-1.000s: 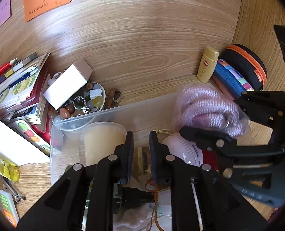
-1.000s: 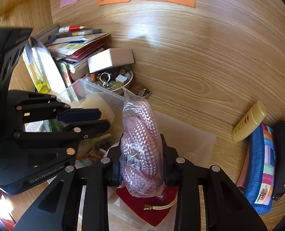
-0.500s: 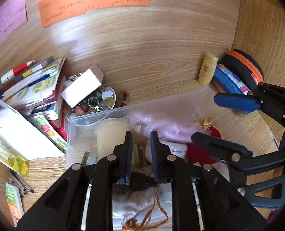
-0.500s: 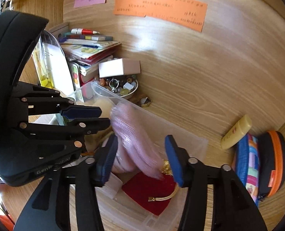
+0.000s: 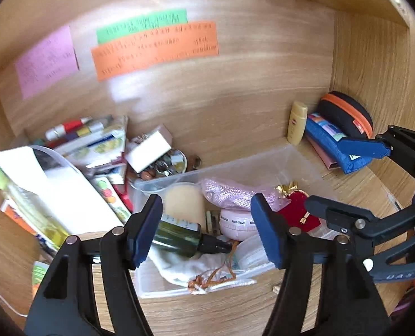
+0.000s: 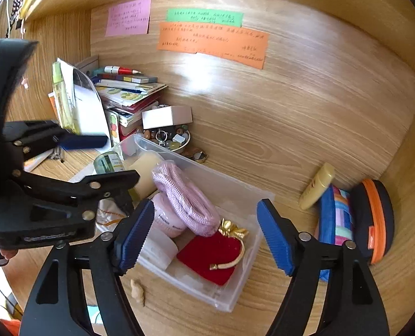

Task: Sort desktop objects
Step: 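Carry the green block and pink rope bag into the clear box and release both, then move both grippers back toward the blue card and seashell on the desk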

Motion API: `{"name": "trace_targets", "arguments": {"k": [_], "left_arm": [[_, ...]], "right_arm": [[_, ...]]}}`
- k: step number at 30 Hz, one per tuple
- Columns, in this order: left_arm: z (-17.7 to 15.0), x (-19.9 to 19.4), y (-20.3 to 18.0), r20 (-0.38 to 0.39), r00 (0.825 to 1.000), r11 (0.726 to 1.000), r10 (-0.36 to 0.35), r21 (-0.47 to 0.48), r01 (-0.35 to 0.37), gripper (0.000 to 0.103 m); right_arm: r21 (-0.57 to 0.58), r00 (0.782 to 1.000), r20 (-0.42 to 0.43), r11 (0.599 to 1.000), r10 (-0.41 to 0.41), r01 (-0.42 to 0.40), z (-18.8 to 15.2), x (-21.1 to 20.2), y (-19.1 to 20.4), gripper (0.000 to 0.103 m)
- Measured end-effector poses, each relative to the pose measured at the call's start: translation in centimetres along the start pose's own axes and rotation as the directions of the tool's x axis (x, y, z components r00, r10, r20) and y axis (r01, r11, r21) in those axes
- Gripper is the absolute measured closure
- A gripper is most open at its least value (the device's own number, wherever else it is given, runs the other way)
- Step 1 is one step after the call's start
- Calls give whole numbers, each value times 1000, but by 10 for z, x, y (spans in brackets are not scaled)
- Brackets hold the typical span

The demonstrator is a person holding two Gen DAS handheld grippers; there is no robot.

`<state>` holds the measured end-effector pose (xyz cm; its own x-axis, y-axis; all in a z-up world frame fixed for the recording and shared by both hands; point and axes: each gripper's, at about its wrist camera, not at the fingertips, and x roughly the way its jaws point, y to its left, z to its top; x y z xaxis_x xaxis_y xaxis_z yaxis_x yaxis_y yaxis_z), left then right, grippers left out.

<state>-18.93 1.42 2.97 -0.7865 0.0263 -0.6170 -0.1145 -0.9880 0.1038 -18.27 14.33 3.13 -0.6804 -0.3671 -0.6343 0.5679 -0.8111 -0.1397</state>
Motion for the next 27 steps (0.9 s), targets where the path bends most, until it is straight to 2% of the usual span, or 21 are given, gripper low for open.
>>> {"name": "trace_targets", "arguments": {"k": [1, 3, 8, 11, 15, 20, 27], "left_arm": [[-1, -6, -1, 8, 1000, 1000, 5, 1, -5, 36], [-3, -15, -3, 24, 1000, 1000, 19, 2, -19, 26], [-14, -38, -6, 62, 997, 999, 41, 9, -41, 20], [-22, -49, -11, 75, 996, 999, 42, 17, -44, 12], [-35, -60, -18, 79, 996, 999, 38, 27, -40, 10], [-55, -63, -22, 52, 999, 1000, 6, 20, -7, 8], [-89, -45, -34, -49, 997, 998, -56, 13, 57, 8]], "right_arm": [[3, 1000, 1, 1000, -1, 1, -1, -2, -1, 27], [16, 1000, 6, 1000, -3, 3, -6, -10, -3, 21], [39, 1000, 8, 999, -4, 4, -18, -25, -7, 21], [49, 1000, 9, 999, 3, -4, -24, -33, -8, 21], [63, 1000, 17, 998, 15, -16, -36, -45, -6, 21], [74, 999, 9, 997, 31, -32, -51, -51, -1, 21], [109, 999, -27, 993, 45, -42, -78, -49, 2, 21]]}}
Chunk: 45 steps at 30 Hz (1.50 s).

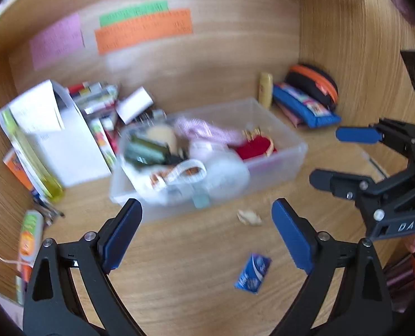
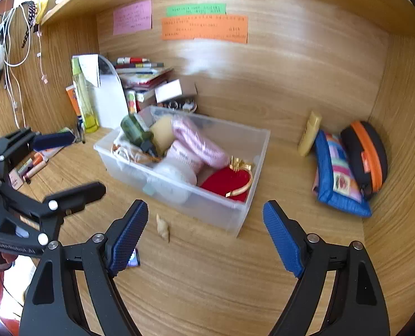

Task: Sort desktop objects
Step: 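Move both grippers back toward the blue card and seashell on the desk, then grasp the blue Max card with the left gripper while the right grasps the seashell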

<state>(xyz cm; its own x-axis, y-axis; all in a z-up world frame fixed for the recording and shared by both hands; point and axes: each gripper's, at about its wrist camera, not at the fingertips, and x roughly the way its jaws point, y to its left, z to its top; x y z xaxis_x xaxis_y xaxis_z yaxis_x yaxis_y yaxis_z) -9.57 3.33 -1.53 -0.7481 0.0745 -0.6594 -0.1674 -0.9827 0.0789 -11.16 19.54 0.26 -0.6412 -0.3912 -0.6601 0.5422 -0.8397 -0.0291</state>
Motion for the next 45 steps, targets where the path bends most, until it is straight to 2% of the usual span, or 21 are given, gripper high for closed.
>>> {"name": "trace_targets", "arguments": {"k": [10, 16, 20, 27, 29, 33, 34, 37, 40, 45], "left_arm": [[-45, 34, -14, -149, 986, 997, -73, -17, 71, 8], [-61, 37, -20, -167, 983, 997, -75, -4, 76, 9], [-65, 40, -23, -180, 980, 996, -88, 4, 90, 22], [-71, 42, -24, -185, 976, 993, -113, 12, 117, 28], [-72, 42, -22, -180, 976, 992, -125, 3, 128, 31], [-73, 39, -20, -160, 981, 994, -109, 7, 112, 46], [-73, 39, -19, -157, 982, 994, -105, 12, 109, 46], [-74, 38, -17, -150, 983, 994, -107, 9, 109, 46], [-73, 38, -14, -146, 983, 994, -108, -2, 109, 50], [-75, 36, -12, -130, 987, 995, -95, -14, 94, 54]], "right_arm": [[15, 996, -82, 1000, 23, -22, -31, 23, 3, 21], [24, 990, -129, 998, 61, -59, -40, 44, 6, 21], [31, 985, -146, 995, 96, -93, -41, 57, 11, 21], [0, 976, -170, 990, 136, -138, -38, 76, 22, 23], [-23, 974, -177, 989, 141, -147, -37, 80, 28, 27], [-81, 976, -180, 987, 123, -140, -34, 86, 41, 41], [-95, 976, -184, 986, 117, -136, -33, 88, 43, 45], [-110, 973, -193, 982, 127, -151, -31, 93, 46, 51], [-126, 970, -207, 980, 129, -157, -31, 98, 48, 58], [-122, 966, -224, 979, 131, -161, -31, 105, 47, 58]]}}
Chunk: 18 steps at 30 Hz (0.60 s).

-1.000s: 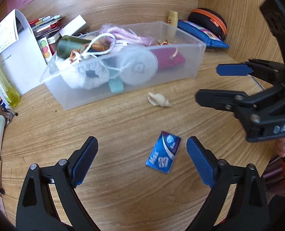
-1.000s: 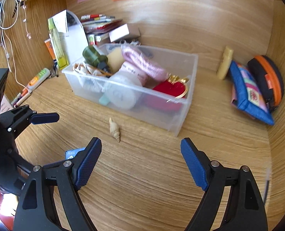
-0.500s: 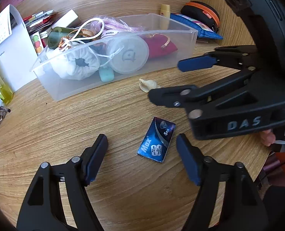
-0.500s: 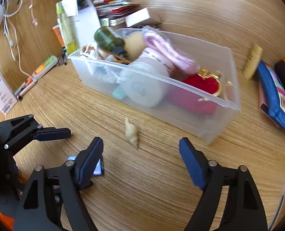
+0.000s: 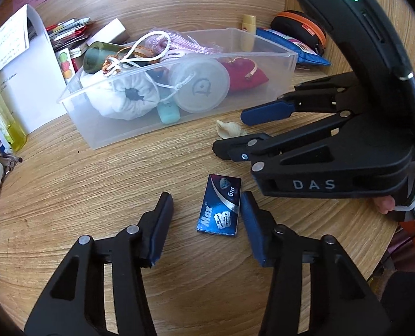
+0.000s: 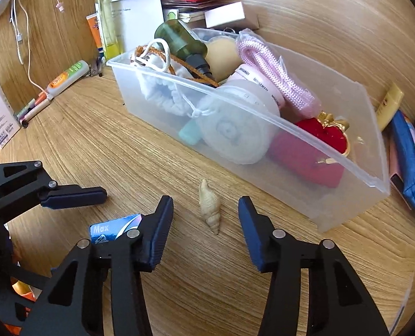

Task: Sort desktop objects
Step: 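Grasp the blue Max card with the left gripper while the right grasps the seashell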

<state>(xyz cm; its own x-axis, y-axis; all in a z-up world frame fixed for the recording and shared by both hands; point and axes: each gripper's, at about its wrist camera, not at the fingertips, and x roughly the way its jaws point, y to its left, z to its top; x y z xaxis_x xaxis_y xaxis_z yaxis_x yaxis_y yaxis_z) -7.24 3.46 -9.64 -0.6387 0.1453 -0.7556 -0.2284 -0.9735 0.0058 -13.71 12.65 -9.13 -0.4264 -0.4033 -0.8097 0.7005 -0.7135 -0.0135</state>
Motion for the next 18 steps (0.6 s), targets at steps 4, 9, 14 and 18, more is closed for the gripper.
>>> {"name": "trace_targets", "arguments": {"k": [4, 9, 14, 18], "left_arm": [[-1, -1, 1, 8, 1000, 1000, 23, -13, -23, 63], [-2, -3, 3, 17, 997, 997, 71, -19, -70, 74], [-1, -2, 11, 14, 998, 996, 62, -60, -61, 76], [-1, -2, 22, 20, 998, 992, 60, -111, -57, 76]], "right_arm": [[-1, 1000, -12, 1000, 3, -3, 0, 4, 0, 65], [-18, 1000, -1, 1000, 0, 0, 1, 4, 4, 66], [-16, 1000, -1, 1000, 22, -22, 3, 6, 4, 76], [-9, 999, -1, 999, 34, -34, 3, 5, 5, 87]]}}
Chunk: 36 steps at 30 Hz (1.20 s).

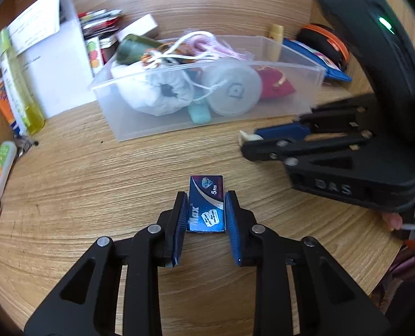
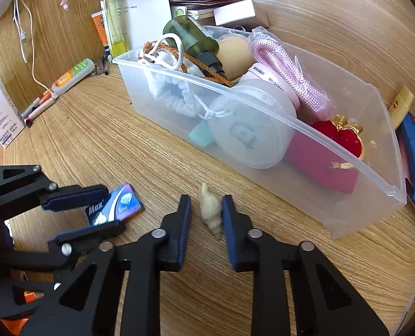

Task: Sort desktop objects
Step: 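Grasp the blue Max card with the left gripper while the right grasps the seashell, then carry the blue card and seashell into the clear box and release both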

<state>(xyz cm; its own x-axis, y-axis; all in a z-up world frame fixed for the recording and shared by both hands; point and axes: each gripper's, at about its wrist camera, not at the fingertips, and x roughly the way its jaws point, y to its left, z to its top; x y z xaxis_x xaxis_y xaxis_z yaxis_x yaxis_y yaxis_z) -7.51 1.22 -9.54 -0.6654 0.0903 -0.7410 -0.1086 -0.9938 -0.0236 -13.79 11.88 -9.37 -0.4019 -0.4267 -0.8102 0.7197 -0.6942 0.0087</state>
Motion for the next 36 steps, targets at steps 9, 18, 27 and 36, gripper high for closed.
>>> {"name": "trace_targets", "arguments": {"k": [9, 18, 27, 36], "left_arm": [[5, -11, 20, 31, 999, 996, -9, -85, 12, 76], [6, -27, 29, 63, 998, 993, -5, -115, 13, 76], [4, -29, 36, 60, 998, 990, -22, -140, 30, 76], [9, -27, 42, 61, 998, 989, -20, -145, 29, 76]], "right_arm": [[37, 999, 39, 999, 24, -26, -7, -17, -2, 89], [22, 999, 49, 1000, -1, 0, -12, -29, 2, 89], [-39, 998, 16, 998, -56, 57, -9, -13, 13, 67], [42, 1000, -4, 999, -27, 27, -10, -9, 4, 86]]}}
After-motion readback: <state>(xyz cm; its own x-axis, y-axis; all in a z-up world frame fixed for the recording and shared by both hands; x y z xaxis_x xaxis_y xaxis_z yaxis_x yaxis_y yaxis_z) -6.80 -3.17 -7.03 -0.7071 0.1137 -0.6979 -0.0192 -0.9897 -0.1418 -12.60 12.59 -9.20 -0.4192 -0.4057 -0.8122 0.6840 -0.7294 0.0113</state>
